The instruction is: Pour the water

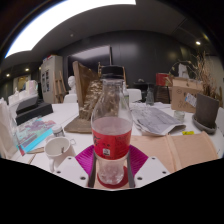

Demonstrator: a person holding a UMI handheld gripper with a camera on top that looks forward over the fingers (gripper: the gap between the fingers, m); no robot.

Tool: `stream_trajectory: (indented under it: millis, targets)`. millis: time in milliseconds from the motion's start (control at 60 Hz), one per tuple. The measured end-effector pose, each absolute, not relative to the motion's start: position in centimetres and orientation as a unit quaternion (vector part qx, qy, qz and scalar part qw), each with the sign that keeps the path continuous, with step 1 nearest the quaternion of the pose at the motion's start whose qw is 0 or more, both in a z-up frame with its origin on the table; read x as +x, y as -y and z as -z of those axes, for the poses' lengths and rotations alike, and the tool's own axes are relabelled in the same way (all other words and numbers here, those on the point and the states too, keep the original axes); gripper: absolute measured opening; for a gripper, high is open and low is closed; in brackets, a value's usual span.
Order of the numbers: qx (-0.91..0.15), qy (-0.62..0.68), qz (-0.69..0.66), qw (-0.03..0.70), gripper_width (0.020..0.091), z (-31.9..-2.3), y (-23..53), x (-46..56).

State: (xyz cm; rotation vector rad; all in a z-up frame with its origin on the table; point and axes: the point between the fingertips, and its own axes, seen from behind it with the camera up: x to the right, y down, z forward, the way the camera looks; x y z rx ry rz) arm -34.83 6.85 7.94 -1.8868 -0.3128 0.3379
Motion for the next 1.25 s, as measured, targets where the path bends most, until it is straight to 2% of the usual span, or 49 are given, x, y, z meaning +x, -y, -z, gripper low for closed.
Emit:
stream_trajectory:
  millis: [67, 83, 167, 200, 317, 400, 567, 717, 950, 1250]
  targets:
    - [-0.807, 0.127, -0.144, 0.558, 0.0508, -7.9, -6.7, -34.6]
    - [-0.811, 0.123, -0.144, 0.553, 0.0539, -7.8, -6.6, -34.5]
    - [-0.824, 0.108, -0.146, 0.536, 0.0813, -7.9, -5.8, -34.1]
    - [-0.828, 0.101, -0.142, 0.532, 0.0866, -8.3, -5.4, -33.8]
    - [-0.845, 0.094, -0.111, 0.515, 0.0852, -10.1, -2.5, -32.6]
    - [-0.85, 0.098, -0.078, 0.512, 0.0853, -12.4, 1.0, -31.9]
    - [-0.862, 0.104, -0.044, 0.494, 0.0855, -17.1, 11.3, -32.8]
    - [-0.87, 0.099, -0.031, 0.482, 0.0858, -19.7, 19.9, -34.6]
    - [-0.871, 0.108, -0.008, 0.48, 0.0853, -21.9, 27.5, -36.7]
    - [-0.868, 0.11, 0.021, 0.483, 0.0853, -22.4, 29.3, -36.8]
